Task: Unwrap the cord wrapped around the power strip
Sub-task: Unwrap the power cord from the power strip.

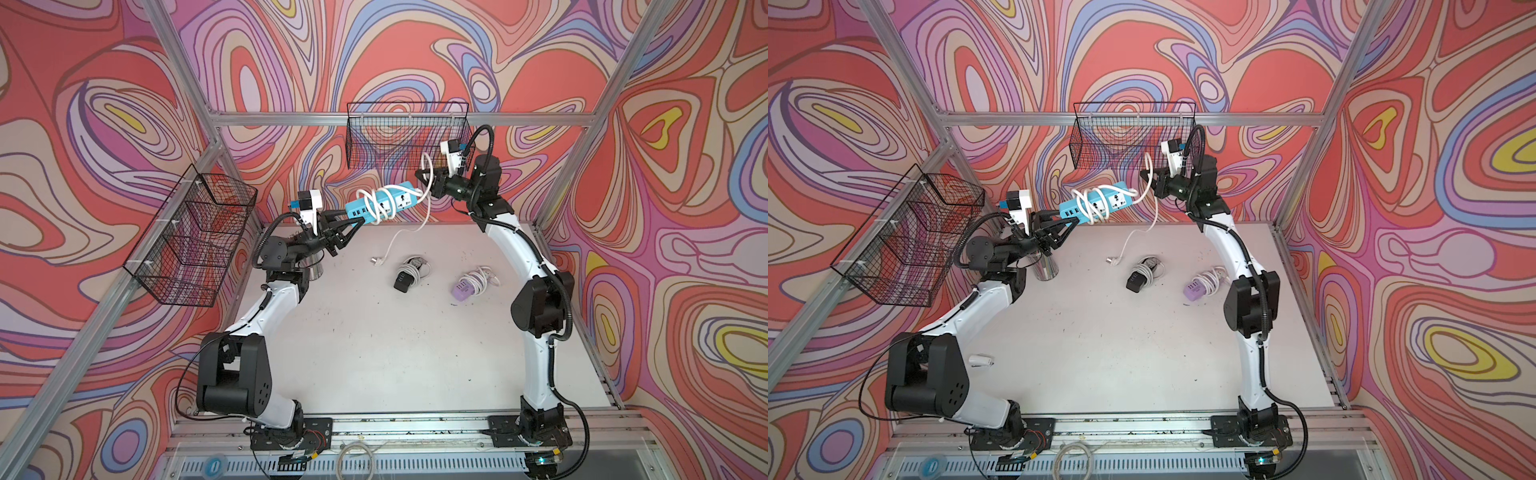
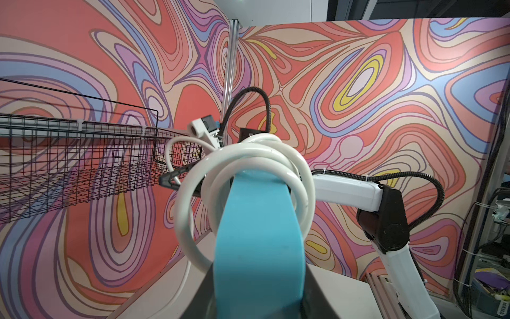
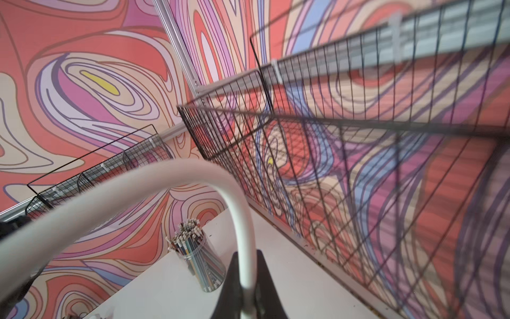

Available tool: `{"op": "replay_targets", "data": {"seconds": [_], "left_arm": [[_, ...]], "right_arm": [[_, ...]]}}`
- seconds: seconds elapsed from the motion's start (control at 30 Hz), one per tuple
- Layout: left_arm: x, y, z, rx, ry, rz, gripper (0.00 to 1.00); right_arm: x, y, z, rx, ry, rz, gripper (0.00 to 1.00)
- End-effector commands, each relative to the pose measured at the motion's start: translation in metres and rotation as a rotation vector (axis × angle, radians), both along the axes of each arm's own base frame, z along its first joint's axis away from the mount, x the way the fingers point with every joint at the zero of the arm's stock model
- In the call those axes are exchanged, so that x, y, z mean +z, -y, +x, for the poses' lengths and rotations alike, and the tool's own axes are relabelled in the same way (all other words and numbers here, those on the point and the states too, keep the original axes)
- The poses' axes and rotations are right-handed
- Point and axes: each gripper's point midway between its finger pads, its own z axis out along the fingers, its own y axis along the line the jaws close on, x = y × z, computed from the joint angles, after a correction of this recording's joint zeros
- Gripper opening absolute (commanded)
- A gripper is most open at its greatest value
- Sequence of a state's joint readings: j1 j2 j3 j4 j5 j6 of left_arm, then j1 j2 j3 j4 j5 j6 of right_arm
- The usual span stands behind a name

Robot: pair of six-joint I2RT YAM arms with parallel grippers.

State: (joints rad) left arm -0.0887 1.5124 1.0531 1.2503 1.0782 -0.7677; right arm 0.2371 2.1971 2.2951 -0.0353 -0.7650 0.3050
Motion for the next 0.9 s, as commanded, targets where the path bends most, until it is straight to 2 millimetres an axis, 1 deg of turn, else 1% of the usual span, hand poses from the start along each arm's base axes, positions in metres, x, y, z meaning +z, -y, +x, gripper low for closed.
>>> {"op": "replay_targets", "data": {"seconds": [0.0,0.07,0.17,0.27,0.37,0.47,0.57,0.6,0.63,0.67,0.77,0.87], "left_arm": [[0.016,0.005,-0.011,-0.015,0.100,0.001,0.00],[0.012,0.008,-0.008,-0.016,0.088,0.010,0.00],[0.007,0.008,-0.005,-0.009,0.079,0.018,0.00],[0.003,0.010,-0.003,-0.010,0.068,0.029,0.00],[0.000,0.010,0.000,-0.007,0.059,0.031,0.00],[-0.003,0.010,0.002,0.002,0.057,0.037,0.00],[-0.004,0.008,0.003,0.024,0.058,0.049,0.00],[-0.004,0.008,0.003,0.031,0.061,0.053,0.00],[-0.004,0.007,0.004,0.037,0.060,0.055,0.00],[-0.003,0.005,0.004,0.047,0.064,0.054,0.00],[0.001,-0.003,0.006,0.074,0.074,0.044,0.00],[0.008,-0.015,0.006,0.114,0.091,0.030,0.00]], "right_arm": [[0.069,0.015,-0.027,-0.027,0.111,0.015,0.00],[0.096,0.023,-0.041,-0.036,0.160,0.028,0.00],[0.128,0.032,-0.066,-0.042,0.220,0.033,0.00],[0.151,0.042,-0.091,-0.073,0.276,0.017,0.00],[0.171,0.055,-0.110,-0.112,0.322,0.002,0.00],[0.185,0.070,-0.124,-0.152,0.342,-0.013,0.00],[0.182,0.084,-0.129,-0.200,0.324,-0.040,0.00],[0.172,0.088,-0.124,-0.216,0.297,-0.048,0.00],[0.174,0.095,-0.132,-0.237,0.296,-0.049,0.00],[0.169,0.099,-0.133,-0.251,0.280,-0.053,0.00],[0.141,0.114,-0.128,-0.306,0.201,-0.078,0.00],[0.105,0.128,-0.125,-0.366,0.107,-0.119,0.00]]}}
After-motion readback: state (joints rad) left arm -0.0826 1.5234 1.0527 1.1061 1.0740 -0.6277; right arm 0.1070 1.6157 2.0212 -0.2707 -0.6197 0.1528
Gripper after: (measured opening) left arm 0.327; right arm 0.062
